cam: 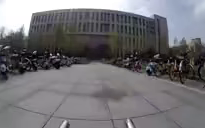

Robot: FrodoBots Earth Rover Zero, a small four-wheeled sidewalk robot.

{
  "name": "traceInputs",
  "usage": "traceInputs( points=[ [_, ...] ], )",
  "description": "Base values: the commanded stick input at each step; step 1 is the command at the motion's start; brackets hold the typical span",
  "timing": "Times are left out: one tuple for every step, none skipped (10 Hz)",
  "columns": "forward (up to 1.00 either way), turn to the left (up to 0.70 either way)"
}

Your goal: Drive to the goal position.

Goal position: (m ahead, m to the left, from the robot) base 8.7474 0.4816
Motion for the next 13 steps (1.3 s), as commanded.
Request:
traceInputs(
  points=[
    [1.0, 0.0],
    [1.0, 0.0],
    [1.0, 0.0],
    [1.0, 0.0],
    [1.0, 0.0],
    [1.0, 0.0],
    [1.0, 0.0],
    [1.0, 0.0],
    [1.0, -0.02],
    [1.0, -0.39],
    [1.0, -0.39],
    [1.0, -0.4],
    [1.0, -0.37]
  ],
)
